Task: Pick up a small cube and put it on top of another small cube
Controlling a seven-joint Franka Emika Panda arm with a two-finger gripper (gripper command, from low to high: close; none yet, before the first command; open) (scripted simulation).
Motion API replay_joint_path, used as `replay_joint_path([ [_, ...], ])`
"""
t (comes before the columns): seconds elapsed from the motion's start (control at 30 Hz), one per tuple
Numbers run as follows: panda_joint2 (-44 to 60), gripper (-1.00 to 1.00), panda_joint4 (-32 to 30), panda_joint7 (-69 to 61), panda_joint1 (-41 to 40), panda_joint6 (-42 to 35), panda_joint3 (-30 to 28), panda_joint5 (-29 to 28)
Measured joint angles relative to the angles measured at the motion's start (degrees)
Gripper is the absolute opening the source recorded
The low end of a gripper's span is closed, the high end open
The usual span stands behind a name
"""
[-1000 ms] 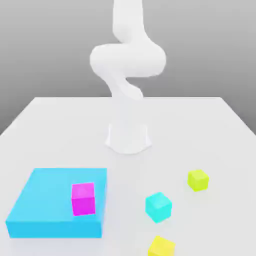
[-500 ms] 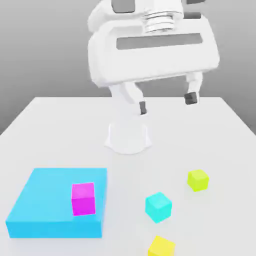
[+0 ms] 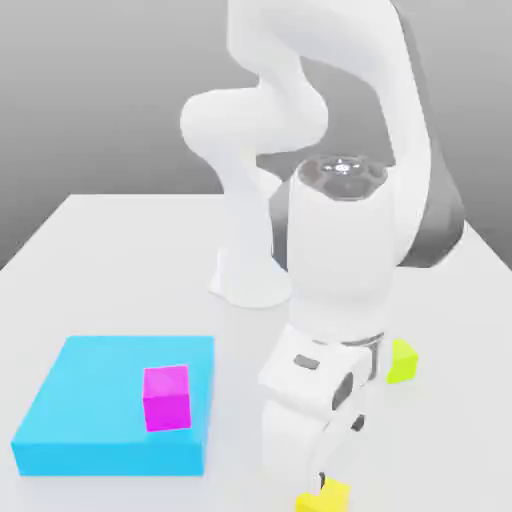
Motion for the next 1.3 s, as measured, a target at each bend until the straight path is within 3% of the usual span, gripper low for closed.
replay_joint_path([
  [0.1,6.33,0.00,1.24,-1.53,-1.29,4.76,1.68,1.31],
  [0.13,7.80,-1.00,1.54,-1.87,-1.70,5.87,2.19,1.73],
  [0.37,7.81,-1.00,1.54,-1.85,-1.72,5.77,2.20,1.67],
  [0.53,-1.37,-1.00,-1.20,-0.76,0.09,-0.78,0.60,-1.13],
  [0.8,-16.15,-1.00,-16.40,-17.88,6.41,-1.33,9.78,-2.12],
  [1.07,-31.67,-1.00,-32.15,-34.53,17.22,0.17,14.30,-4.25],
  [1.3,-20.52,-1.00,-32.99,-34.00,17.21,12.33,15.07,-7.74],
])
